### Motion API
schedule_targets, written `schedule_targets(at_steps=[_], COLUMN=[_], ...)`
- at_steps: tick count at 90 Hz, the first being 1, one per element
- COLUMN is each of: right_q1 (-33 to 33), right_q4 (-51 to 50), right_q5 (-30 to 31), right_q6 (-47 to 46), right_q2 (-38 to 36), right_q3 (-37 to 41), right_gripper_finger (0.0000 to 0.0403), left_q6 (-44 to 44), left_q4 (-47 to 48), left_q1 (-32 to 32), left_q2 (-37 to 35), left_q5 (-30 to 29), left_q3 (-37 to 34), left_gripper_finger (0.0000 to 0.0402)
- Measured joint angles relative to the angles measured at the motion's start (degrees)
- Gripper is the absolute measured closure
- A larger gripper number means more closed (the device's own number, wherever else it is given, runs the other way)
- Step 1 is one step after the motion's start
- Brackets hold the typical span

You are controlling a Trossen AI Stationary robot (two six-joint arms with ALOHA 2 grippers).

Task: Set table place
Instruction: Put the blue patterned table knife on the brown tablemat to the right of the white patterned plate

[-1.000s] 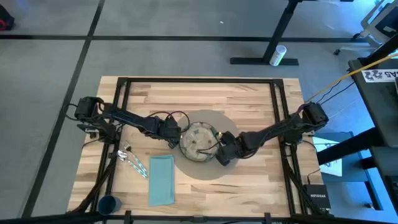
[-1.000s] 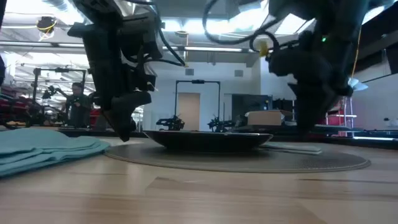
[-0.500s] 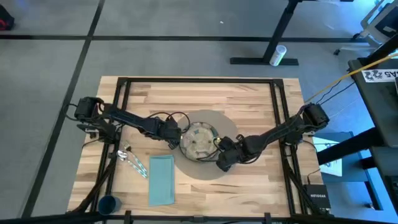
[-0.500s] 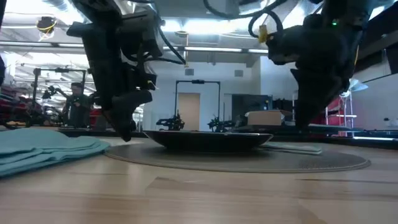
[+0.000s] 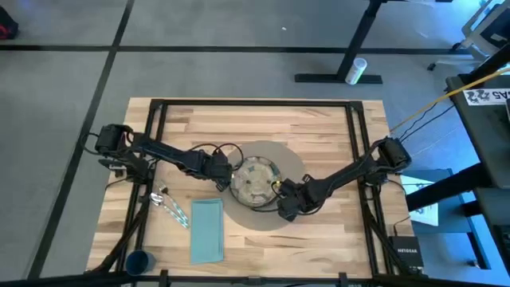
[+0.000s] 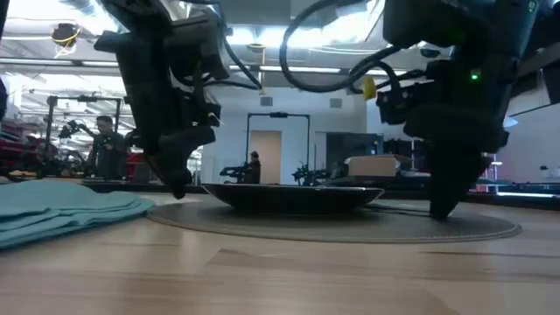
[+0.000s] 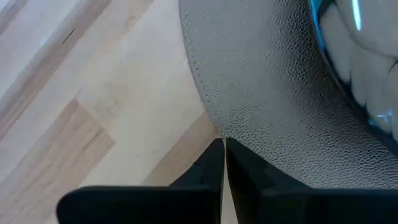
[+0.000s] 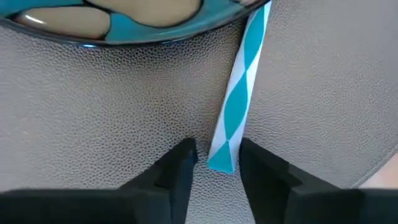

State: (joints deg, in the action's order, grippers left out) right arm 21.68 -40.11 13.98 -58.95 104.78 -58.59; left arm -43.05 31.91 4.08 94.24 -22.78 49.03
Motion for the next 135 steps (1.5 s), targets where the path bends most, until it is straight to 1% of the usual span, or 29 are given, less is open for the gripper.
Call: schedule_targets(at_steps=[9, 12, 32, 46, 64, 85, 93, 100, 116, 127, 135], right_q1=[0.1, 0.1, 0.5, 3.2, 5.9, 7.3, 7.6, 7.6, 7.6, 7.6, 7.6], right_q4=[-0.2, -0.2, -0.3, -1.2, -3.6, -1.1, -0.2, 0.0, -0.3, -3.9, -5.2], right_q5=[0.6, 1.1, 2.4, 7.3, 6.7, 6.0, 5.8, 5.7, 6.6, 7.0, 7.4], right_q6=[-1.7, -2.1, -10.1, -19.7, -29.1, -33.5, -33.8, -33.5, -27.3, -23.3, -22.6], right_q2=[-0.2, -0.4, -0.3, 0.0, 0.0, -0.1, 0.0, 0.0, 0.0, 0.0, -0.1], right_q3=[0.0, 0.1, 0.2, 0.3, 0.3, 0.2, -0.8, -2.2, -6.5, -9.2, -10.0], right_gripper_finger=[0.0369, 0.0379, 0.0379, 0.0379, 0.0379, 0.0379, 0.0378, 0.0365, 0.0339, 0.0336, 0.0334], left_q6=[0.0, 0.0, 0.0, -0.5, -1.6, -2.2, -2.2, -1.7, -0.3, 0.0, 0.0], left_q4=[0.0, -0.1, 0.0, 0.0, 0.0, -0.1, -0.1, -0.3, -1.7, -1.8, -1.8], left_q1=[0.0, 0.0, 0.1, 0.1, 0.1, 0.3, 0.3, 0.2, -0.1, -0.1, -0.1], left_q2=[0.0, 0.0, 0.0, 0.0, 0.0, 0.0, 0.0, 0.0, 0.0, 0.0, 0.0], left_q5=[0.0, 0.0, 0.0, 0.0, 0.0, 0.0, 0.1, 0.1, 0.0, 0.0, 0.0], left_q3=[0.0, 0.0, 0.0, 0.0, 0.0, 0.0, 0.0, 0.0, 0.0, 0.0, 0.0], left_gripper_finger=[0.0402, 0.0402, 0.0402, 0.0402, 0.0402, 0.0402, 0.0402, 0.0402, 0.0402, 0.0402, 0.0402])
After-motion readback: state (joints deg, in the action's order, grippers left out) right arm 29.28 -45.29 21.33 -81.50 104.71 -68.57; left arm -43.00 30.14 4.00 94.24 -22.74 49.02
